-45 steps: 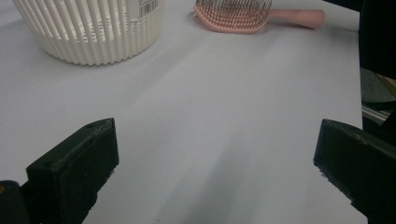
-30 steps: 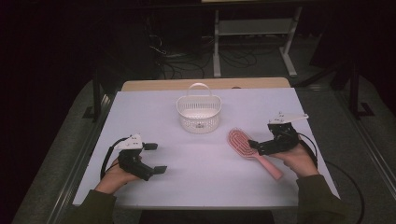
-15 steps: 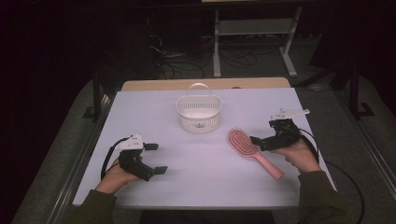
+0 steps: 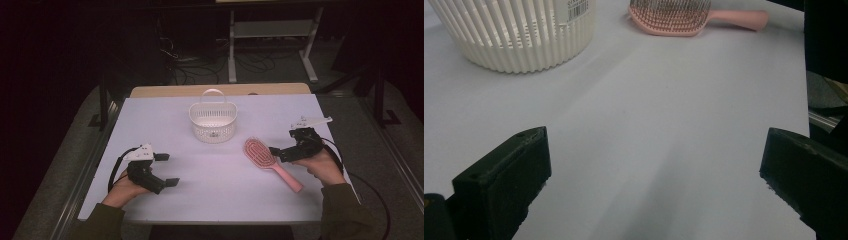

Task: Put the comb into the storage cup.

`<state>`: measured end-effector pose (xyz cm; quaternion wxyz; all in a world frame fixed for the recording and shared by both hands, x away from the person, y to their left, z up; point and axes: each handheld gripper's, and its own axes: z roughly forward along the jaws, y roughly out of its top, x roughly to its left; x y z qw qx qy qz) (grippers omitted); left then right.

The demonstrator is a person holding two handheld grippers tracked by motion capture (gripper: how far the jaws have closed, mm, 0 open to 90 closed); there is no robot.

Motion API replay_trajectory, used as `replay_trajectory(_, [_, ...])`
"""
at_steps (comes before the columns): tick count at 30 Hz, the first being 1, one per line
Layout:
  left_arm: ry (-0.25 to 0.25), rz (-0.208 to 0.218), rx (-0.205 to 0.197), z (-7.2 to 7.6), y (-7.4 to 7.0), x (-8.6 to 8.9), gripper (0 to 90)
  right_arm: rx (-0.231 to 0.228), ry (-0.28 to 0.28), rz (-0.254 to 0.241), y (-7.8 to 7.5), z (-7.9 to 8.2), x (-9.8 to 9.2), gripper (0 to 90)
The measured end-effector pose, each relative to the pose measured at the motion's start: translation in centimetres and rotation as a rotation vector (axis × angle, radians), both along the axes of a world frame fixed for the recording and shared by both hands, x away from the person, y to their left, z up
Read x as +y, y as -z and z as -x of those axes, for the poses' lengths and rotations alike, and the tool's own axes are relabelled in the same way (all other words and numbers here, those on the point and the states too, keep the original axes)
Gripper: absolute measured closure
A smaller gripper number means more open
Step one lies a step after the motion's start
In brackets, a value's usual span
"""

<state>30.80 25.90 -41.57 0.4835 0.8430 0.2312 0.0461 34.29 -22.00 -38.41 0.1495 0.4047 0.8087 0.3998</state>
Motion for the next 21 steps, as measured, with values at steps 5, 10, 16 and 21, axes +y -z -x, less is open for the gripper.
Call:
replay_trajectory(5, [0.001, 0.000, -0.001, 0.01, -0.01, 0.00, 0.0, 0.007, -0.011, 0.014, 0.10, 0.05, 0.04, 1.0])
replay_trajectory(10, [0.005, -0.001, -0.001, 0.03, -0.02, -0.03, 0.0, 0.013, -0.013, 0.025, 0.08, 0.20, 0.05, 1.1])
replay_trajectory(16, [0.005, -0.001, -0.002, 0.02, -0.04, -0.01, 0.0, 0.015, -0.008, 0.033, 0.03, 0.31, -0.04, 1.1])
replay_trajectory(21, [0.005, -0.001, -0.003, 0.03, -0.05, -0.01, 0.0, 0.018, -0.003, 0.040, 0.02, 0.37, -0.12, 1.1])
